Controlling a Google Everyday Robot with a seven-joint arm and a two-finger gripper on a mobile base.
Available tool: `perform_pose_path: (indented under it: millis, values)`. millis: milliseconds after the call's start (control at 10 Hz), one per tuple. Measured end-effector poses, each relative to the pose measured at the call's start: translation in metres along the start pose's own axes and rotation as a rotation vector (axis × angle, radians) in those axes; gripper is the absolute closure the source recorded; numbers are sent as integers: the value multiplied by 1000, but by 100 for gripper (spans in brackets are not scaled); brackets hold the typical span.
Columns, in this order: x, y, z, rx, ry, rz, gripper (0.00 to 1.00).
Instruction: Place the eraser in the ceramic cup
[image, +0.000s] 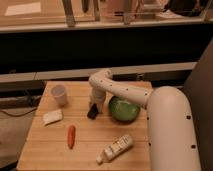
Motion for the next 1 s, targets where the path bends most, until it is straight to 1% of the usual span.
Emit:
perform_pose_path:
  millis: [100,200,300,600,1000]
  values:
    - [-6,-10,-2,-3,-1,-7,100]
    - [-17,-29,-8,1,0,-23,100]
    - [-20,-35,-11,0,3,-30,100]
    - [-20,-36,-19,1,15,-34,100]
    - [-16,-30,-22,9,25,-19,100]
